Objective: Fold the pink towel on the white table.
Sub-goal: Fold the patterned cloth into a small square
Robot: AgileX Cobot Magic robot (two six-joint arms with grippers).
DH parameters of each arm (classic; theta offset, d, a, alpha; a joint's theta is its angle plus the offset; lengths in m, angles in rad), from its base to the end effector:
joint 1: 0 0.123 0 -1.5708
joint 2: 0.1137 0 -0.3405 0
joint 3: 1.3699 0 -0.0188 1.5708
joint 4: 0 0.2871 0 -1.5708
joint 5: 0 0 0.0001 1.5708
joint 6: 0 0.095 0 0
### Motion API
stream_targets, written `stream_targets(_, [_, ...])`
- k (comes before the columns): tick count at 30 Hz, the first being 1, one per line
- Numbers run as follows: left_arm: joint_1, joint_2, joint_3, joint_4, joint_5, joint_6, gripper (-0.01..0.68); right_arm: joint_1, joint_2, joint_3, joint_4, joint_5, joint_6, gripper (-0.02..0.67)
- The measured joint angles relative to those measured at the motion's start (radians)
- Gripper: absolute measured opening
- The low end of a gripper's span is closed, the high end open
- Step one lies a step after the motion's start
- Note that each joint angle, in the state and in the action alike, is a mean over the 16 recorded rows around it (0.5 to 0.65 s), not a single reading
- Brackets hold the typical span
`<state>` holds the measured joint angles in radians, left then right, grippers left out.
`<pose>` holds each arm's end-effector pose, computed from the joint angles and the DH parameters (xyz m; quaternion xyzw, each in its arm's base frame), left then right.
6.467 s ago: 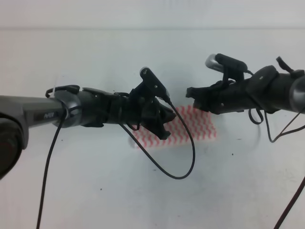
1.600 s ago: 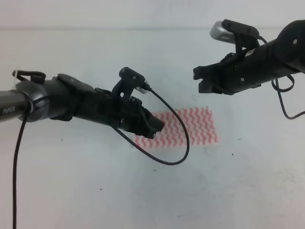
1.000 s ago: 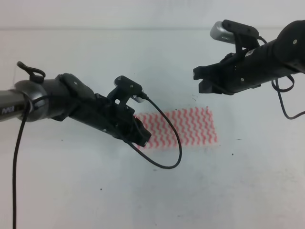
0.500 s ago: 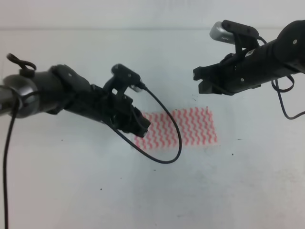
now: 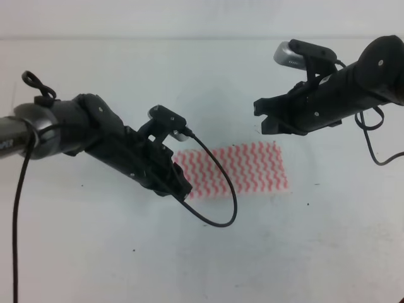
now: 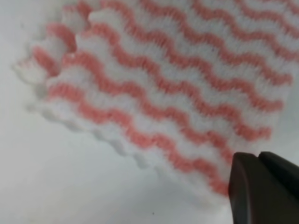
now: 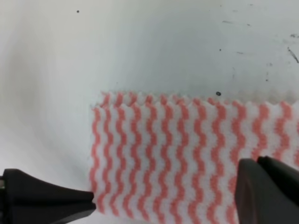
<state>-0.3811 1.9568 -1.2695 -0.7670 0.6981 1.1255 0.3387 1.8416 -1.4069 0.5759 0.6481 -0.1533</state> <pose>0.3981 -0.2052 0.1979 0.4452 0.8421 -0.2124 0.2182 0.4224 0.1819 0.2875 -0.0605 0.9328 0.2528 0.2496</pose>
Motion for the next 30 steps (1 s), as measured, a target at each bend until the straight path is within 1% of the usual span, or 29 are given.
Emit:
stream_targets(6, [0.0, 0.009, -0.01, 0.025, 0.002, -0.016, 0.0, 0.0, 0.005, 0.0, 0.0, 0.002, 0.0, -0.018])
stream_targets(12, [0.0, 0.001, -0.032, 0.009, -0.028, 0.005, 0.0, 0.0, 0.004, 0.0, -0.001, 0.002, 0.0, -0.018])
stream_targets(16, [0.0, 0.006, -0.047, -0.023, -0.067, 0.042, 0.0, 0.0, 0.004, 0.0, -0.003, 0.0, 0.004, -0.018])
stream_targets(21, [0.0, 0.026, -0.058, -0.104, -0.115, 0.119, 0.0, 0.0, 0.008, 0.0, -0.027, -0.002, 0.039, -0.01])
stream_targets(26, [0.0, 0.063, -0.059, -0.18, -0.148, 0.191, 0.0, 0.0, 0.023, 0.0, -0.076, -0.002, 0.104, 0.032])
stream_targets(30, [0.0, 0.088, -0.059, -0.23, -0.143, 0.234, 0.0, 0.0, 0.042, 0.0, -0.117, -0.002, 0.161, 0.1])
